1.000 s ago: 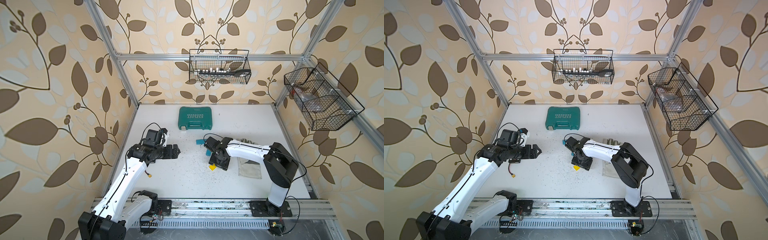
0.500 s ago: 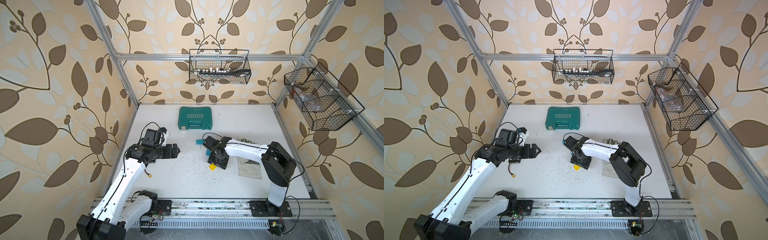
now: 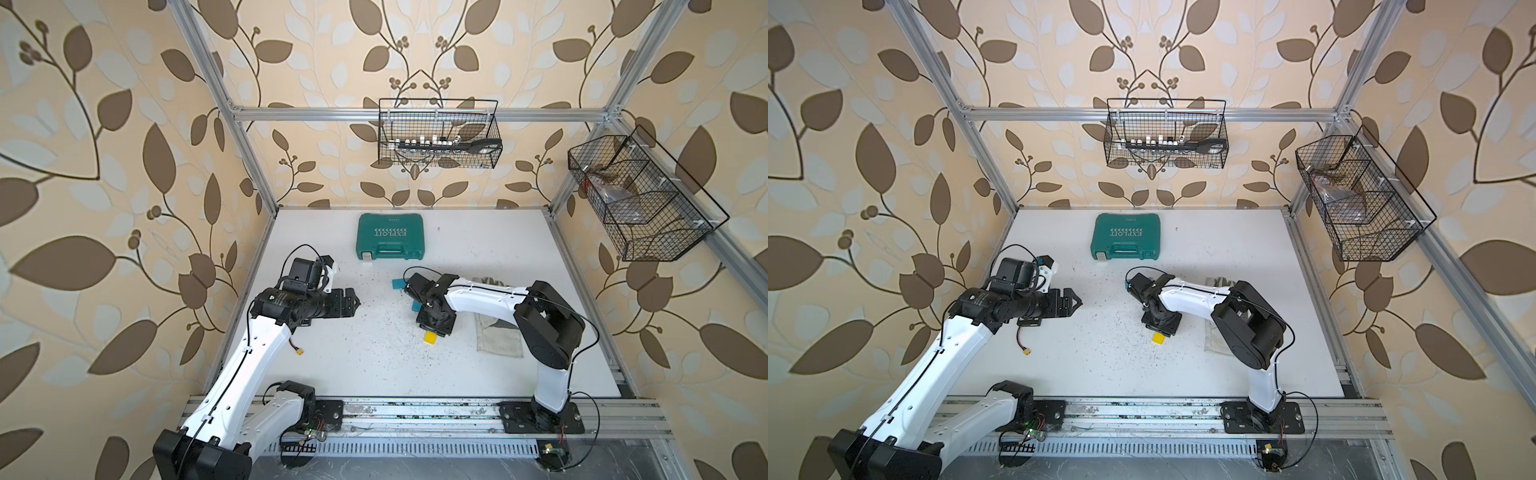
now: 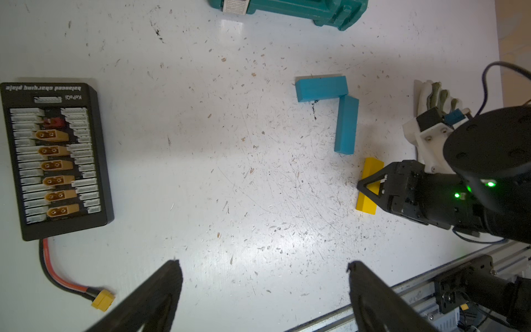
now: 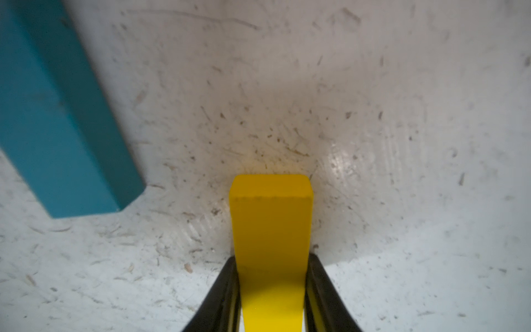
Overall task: Assemble the number 7 with building blocks
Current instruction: Assemble the building block at the center of the board.
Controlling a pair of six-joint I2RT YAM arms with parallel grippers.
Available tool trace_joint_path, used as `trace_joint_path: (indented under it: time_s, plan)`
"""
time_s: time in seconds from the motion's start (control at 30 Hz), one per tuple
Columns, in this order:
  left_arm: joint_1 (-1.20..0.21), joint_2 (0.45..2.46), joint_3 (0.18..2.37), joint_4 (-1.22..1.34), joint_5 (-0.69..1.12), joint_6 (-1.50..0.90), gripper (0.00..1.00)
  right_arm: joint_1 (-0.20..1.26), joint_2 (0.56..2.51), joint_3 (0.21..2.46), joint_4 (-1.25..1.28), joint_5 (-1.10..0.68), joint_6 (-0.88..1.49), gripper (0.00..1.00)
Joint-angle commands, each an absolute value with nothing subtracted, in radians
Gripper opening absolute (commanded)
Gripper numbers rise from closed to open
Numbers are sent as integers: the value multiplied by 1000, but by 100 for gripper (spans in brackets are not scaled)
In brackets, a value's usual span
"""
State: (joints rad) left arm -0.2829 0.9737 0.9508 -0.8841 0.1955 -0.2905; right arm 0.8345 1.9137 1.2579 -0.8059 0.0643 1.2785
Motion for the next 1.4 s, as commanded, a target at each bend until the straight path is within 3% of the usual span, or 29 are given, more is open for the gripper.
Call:
trace_joint_path:
  time_s: [0.0,0.4,1.37]
  plan:
    - [-290,957,983,-894,223,-281,93,902,1881,1214,-814,32,1312,33]
    - [-290,943,1019,-927,202,-275,93,958,1991,1349,-813,-19,1285,34]
    - [-290,912,1014,-921,158,-290,93,795,2143,1566,-932,-137,1021,36]
